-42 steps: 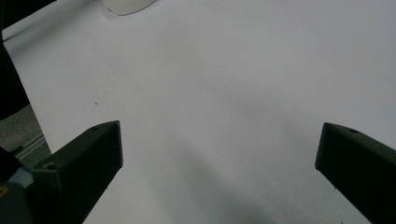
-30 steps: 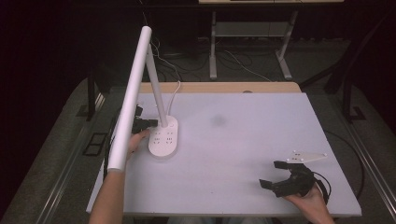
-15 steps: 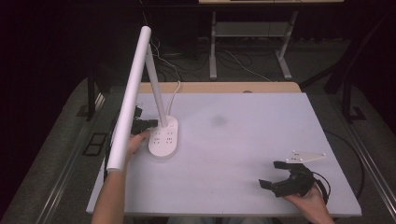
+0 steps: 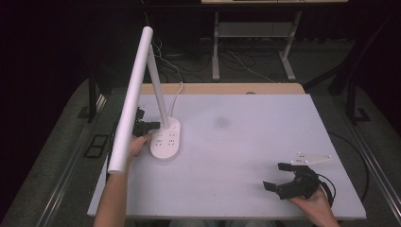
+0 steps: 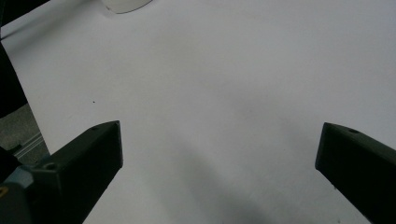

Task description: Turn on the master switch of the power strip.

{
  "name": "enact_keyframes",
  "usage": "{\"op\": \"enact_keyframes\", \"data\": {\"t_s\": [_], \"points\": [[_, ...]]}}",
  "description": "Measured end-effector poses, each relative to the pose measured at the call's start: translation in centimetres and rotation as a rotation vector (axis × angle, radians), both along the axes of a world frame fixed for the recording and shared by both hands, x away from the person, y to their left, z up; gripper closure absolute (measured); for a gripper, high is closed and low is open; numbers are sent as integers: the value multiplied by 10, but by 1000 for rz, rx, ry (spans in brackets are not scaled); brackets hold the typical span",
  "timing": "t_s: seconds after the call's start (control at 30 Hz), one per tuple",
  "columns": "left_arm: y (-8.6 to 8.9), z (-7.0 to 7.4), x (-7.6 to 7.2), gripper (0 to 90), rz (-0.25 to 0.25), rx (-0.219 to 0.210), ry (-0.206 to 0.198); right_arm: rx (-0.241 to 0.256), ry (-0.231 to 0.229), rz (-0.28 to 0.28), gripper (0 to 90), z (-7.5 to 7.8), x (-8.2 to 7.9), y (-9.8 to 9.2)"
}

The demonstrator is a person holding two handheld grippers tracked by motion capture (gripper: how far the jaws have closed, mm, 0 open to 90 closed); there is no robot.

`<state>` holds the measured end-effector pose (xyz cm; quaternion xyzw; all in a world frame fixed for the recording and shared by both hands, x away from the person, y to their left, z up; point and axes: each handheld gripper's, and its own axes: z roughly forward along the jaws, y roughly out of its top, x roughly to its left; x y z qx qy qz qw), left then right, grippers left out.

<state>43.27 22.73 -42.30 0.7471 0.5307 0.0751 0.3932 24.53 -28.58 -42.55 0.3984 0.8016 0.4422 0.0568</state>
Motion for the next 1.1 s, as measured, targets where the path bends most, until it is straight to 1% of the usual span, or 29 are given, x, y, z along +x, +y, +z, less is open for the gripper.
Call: {"op": "enact_keyframes", "data": {"t_s": [0.1, 0.2, 0.33, 0.4, 0.47, 0.63, 0.67, 0.73, 0.8, 0.9, 1.1], "points": [[-3, 0, -1, 900, 3, 26, -7, 2, 0, -4, 2, 1, 0, -1], [-2, 0, -1, 900, 15, 7, 0, 2, -5, -4, 2, 1, 0, -1], [-3, 0, -1, 900, 15, 12, 0, 5, 0, -6, 2, 1, 0, -1], [-2, 0, 0, 900, 19, 2, 1, 4, -1, -6, 2, 1, 0, -1], [-1, 0, 0, 900, 23, -8, 13, 6, 4, -8, 2, 1, 0, -1], [-1, 1, 0, 900, 26, -11, 18, 4, -7, -10, 1, 1, 0, -3], [-1, 1, 0, 900, 30, -18, 6, 5, -7, -10, 2, 1, 1, -3], [-1, 2, 0, 900, 28, -8, 11, 3, -9, -15, 2, 2, 1, -3], [0, 3, 0, 900, 37, -23, 6, 4, -8, -17, 2, 2, 1, -4], [-3, 3, 1, 900, 23, -8, -8, 1, -8, -16, 2, 2, 1, -4], [-3, 3, 0, 900, 21, 6, -16, 4, -11, -21, 2, 2, 1, -5]]}}
